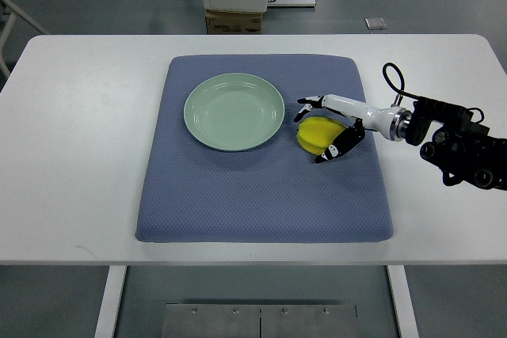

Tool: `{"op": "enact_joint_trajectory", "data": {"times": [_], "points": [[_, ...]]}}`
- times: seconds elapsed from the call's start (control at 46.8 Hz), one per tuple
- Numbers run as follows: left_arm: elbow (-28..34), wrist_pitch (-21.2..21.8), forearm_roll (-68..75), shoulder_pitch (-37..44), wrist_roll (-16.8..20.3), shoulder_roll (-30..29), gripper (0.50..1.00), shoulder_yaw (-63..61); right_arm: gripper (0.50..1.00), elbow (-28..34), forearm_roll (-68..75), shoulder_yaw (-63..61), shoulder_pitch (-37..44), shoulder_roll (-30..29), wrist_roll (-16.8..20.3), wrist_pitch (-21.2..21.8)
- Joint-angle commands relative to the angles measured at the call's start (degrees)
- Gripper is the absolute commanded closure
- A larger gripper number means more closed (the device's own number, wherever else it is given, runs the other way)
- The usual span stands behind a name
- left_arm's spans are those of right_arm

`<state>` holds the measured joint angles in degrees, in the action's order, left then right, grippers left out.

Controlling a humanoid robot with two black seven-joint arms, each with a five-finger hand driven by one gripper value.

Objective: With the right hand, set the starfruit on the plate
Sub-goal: 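Close the right hand's fingers around the starfruit and lift it, then carry the held starfruit with the right hand over the green plate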

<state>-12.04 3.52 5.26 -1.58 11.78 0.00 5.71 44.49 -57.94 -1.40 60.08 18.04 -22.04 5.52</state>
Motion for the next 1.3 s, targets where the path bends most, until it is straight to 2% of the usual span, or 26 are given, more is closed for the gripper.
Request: {"op": "enact_joint_trajectory", "data": {"times": [0.0, 0.086, 0.192, 0.257, 0.321, 0.363, 0.385, 0.599, 1.283], "points": [[0.0, 0.0, 0.0, 0.0, 0.0, 0.0, 0.5, 0.0, 0.505, -0.6, -0.2, 0.2, -0.6, -0.1, -0.3, -0.5], [0.0, 0.0, -0.1, 0.0, 0.0, 0.0, 0.5, 0.0, 0.519, -1.2, -0.2, 0.8, -0.9, -0.3, -0.4, -1.5], [0.0, 0.0, 0.0, 0.0, 0.0, 0.0, 0.5, 0.0, 0.609, -2.0, -0.2, 1.6, -0.9, -0.4, -0.3, -2.4], [0.0, 0.0, 0.0, 0.0, 0.0, 0.0, 0.5, 0.0, 0.709, -2.1, -0.2, 1.6, -0.9, -0.4, -0.3, -2.4], [0.0, 0.0, 0.0, 0.0, 0.0, 0.0, 0.5, 0.0, 0.885, -2.2, -0.2, 1.6, -0.9, -0.4, -0.2, -2.4], [0.0, 0.0, 0.0, 0.0, 0.0, 0.0, 0.5, 0.0, 0.981, -2.2, -0.2, 1.7, -0.9, -0.4, -0.1, -2.4], [0.0, 0.0, 0.0, 0.0, 0.0, 0.0, 0.5, 0.0, 1.0, -2.2, -0.2, 1.7, -0.9, -0.4, 0.1, -2.3], [0.0, 0.0, 0.0, 0.0, 0.0, 0.0, 0.5, 0.0, 1.0, -2.3, 0.2, 1.5, -0.5, -0.3, 3.0, -2.2], [0.0, 0.0, 0.0, 0.0, 0.0, 0.0, 0.5, 0.0, 1.0, -1.9, 1.2, -4.0, 6.7, 0.2, 5.5, 1.3]]}}
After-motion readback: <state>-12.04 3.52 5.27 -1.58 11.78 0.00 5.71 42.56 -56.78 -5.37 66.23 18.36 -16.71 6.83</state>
